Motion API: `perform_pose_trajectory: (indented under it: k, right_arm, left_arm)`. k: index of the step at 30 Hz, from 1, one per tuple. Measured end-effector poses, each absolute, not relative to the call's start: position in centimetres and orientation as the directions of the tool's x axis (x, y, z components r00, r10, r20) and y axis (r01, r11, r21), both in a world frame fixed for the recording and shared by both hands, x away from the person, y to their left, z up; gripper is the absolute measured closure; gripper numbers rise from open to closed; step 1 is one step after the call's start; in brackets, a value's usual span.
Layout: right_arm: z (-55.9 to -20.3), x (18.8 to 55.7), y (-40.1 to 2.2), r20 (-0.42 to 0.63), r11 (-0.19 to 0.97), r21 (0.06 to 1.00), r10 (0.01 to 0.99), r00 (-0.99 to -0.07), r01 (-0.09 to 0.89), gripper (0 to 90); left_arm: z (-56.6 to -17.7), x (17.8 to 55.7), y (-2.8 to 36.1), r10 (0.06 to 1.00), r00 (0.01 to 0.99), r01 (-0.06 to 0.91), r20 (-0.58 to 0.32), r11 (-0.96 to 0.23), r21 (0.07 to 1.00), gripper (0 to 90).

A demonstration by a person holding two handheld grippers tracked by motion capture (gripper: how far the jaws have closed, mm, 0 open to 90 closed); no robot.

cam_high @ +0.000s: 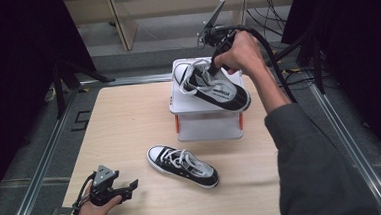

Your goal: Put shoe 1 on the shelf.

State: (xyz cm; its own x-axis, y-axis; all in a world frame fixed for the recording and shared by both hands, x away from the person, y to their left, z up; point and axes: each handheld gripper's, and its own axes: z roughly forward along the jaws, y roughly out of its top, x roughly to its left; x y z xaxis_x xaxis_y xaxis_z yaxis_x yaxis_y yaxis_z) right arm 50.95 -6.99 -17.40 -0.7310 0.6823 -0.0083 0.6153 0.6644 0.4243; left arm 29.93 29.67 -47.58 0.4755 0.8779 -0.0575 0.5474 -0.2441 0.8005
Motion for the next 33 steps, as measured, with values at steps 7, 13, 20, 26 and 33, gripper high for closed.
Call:
perform_pose_trajectory:
  k: [7, 13, 20, 26, 33]
  right_arm:
    - [-17.9, 54.8, -7.4, 0.011, 0.556, 0.478, 0.770, -0.638, 0.680, 88.3]
    - [-19.2, 57.0, -7.3, 0.079, 0.434, 0.504, 0.838, -0.540, 0.747, 88.2]
    - [-21.0, 59.0, -7.6, 0.137, 0.350, 0.521, 0.866, -0.481, 0.778, 88.2]
    - [-21.8, 60.3, -7.1, 0.160, 0.304, 0.541, 0.878, -0.450, 0.784, 88.1]
    - [-22.6, 60.6, -6.6, 0.184, 0.271, 0.531, 0.888, -0.422, 0.803, 87.9]
  left_arm:
    - [-47.7, 30.0, 29.6, 0.872, 0.486, 0.551, -0.058, -0.254, 0.795, 17.9]
    - [-47.6, 29.8, 29.5, 0.871, 0.488, 0.545, -0.055, -0.255, 0.799, 17.9]
    - [-47.6, 29.8, 29.5, 0.863, 0.505, 0.537, -0.031, -0.286, 0.794, 17.9]
    - [-47.6, 29.7, 29.2, 0.868, 0.494, 0.543, -0.053, -0.260, 0.799, 17.9]
    - [-47.5, 29.7, 29.3, 0.867, 0.496, 0.543, -0.051, -0.264, 0.797, 17.9]
